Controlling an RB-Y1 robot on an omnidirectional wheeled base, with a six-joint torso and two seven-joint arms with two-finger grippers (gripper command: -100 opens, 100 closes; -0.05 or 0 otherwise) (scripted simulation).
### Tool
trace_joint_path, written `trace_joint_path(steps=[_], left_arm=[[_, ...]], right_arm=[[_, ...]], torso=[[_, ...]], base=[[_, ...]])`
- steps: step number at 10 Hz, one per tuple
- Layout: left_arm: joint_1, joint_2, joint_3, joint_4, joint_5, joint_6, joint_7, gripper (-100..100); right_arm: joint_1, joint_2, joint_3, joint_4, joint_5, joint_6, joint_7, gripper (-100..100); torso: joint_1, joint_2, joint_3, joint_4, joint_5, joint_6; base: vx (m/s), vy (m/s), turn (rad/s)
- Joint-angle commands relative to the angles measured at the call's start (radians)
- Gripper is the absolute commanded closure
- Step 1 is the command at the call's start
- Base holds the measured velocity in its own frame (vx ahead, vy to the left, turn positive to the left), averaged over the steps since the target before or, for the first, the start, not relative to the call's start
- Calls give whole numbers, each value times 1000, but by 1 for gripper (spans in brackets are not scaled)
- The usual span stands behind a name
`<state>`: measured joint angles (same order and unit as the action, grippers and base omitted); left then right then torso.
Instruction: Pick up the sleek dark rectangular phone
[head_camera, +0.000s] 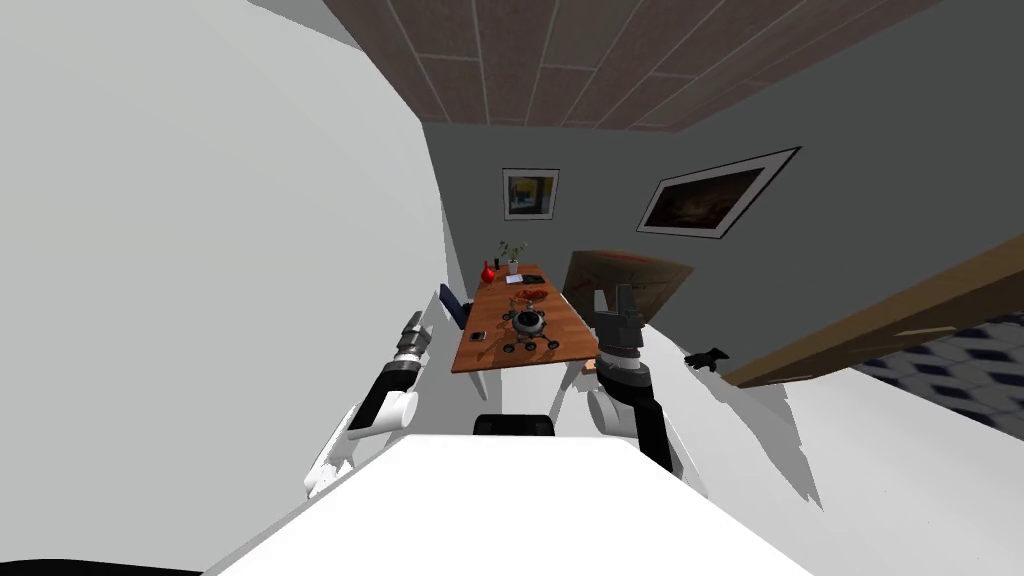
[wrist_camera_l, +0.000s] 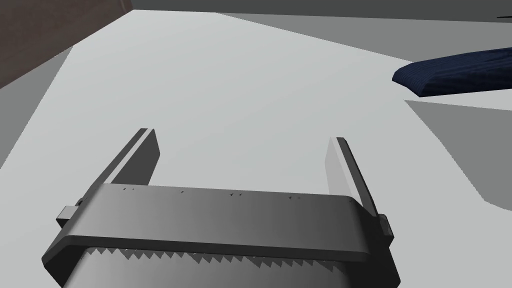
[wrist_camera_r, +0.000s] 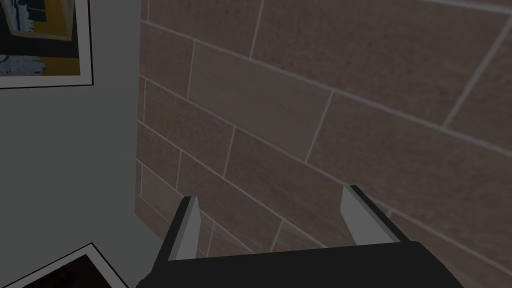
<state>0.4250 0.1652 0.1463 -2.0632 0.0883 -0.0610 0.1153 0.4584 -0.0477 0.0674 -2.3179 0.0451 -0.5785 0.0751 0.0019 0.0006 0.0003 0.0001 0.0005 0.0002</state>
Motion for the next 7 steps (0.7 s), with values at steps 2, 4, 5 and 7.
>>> trace_joint_path(steps=[2, 4, 5, 7], left_arm=[[-19, 27, 44, 35, 36, 73, 27, -100], [-31, 46, 73, 68, 60, 129, 45, -100], [-31, 46, 73, 68, 60, 156, 45, -100], [-42, 65, 101, 104, 85, 215, 64, -100]], right_arm=[[0, 0, 0, 0, 0, 0, 0, 0], [0, 0, 0, 0, 0, 0, 0, 0], [0, 0, 0, 0, 0, 0, 0, 0], [0, 0, 0, 0, 0, 0, 0, 0]], torso=[[0, 0, 0, 0, 0, -1], [0, 0, 0, 0, 0, -1], [1, 0, 0, 0, 0, 0], [1, 0, 0, 0, 0, 0]], base=[[-13, 15, -206], [-14, 19, -244], [-14, 21, -199], [-15, 19, -215]])
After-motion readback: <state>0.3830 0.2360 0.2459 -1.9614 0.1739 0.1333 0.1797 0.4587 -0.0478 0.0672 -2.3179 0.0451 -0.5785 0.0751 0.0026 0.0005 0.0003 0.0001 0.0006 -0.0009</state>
